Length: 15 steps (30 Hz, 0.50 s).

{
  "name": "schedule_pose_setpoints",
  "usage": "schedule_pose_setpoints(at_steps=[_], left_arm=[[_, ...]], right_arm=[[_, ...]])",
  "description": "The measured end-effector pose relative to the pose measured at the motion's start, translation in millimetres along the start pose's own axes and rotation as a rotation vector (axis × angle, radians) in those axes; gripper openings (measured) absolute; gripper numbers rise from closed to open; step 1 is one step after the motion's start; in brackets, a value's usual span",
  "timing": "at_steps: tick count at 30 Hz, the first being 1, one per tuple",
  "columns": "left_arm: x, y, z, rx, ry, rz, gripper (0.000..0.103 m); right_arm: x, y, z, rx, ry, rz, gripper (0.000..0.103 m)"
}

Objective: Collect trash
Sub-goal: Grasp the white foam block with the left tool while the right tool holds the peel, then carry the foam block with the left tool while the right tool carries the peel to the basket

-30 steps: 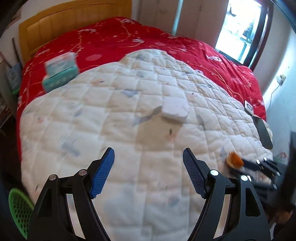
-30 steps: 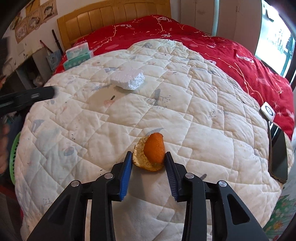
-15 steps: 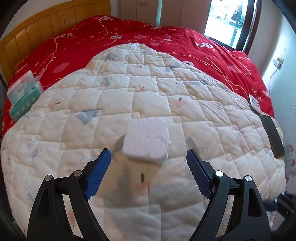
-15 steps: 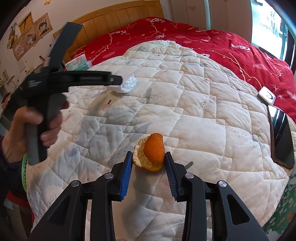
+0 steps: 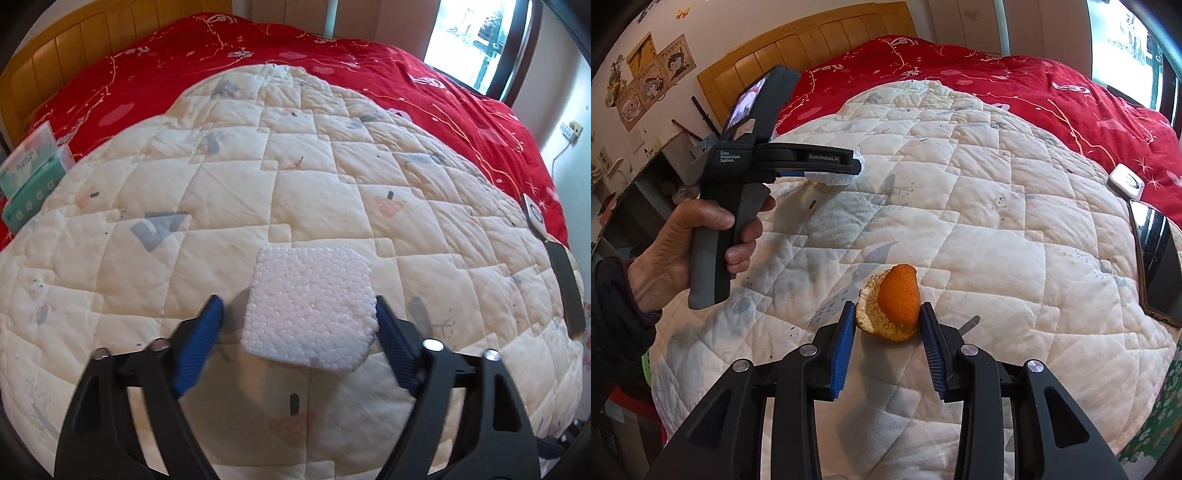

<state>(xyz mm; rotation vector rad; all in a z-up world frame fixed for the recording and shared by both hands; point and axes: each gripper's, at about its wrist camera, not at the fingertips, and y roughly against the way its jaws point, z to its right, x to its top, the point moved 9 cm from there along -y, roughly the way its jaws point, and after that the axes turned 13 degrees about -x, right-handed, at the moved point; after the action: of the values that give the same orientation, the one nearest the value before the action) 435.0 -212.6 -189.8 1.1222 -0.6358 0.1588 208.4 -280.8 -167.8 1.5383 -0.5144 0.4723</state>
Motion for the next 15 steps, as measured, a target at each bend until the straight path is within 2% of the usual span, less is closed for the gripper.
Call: schedule_pose_setpoints(at_steps=[1,7,15], left_arm=[[-1.5,-0.1,1.3,-0.013,0.0,-0.001,0.063],[-11.5,23.1,3.0,-0.02,0.008,0.044,0.062],[-48.5,99.9,-7.4,-0.021,0.037,0.103,0.062]], right_arm=[[-0.6,0.2,-0.5,-0.002,0.001,0.001,0.035],[-2.4,5.2,-5.1,-0.001,-0.001,-0.001,0.035],[-14.6,27.4,-40.9,0.028,0.028,0.009,0.035]])
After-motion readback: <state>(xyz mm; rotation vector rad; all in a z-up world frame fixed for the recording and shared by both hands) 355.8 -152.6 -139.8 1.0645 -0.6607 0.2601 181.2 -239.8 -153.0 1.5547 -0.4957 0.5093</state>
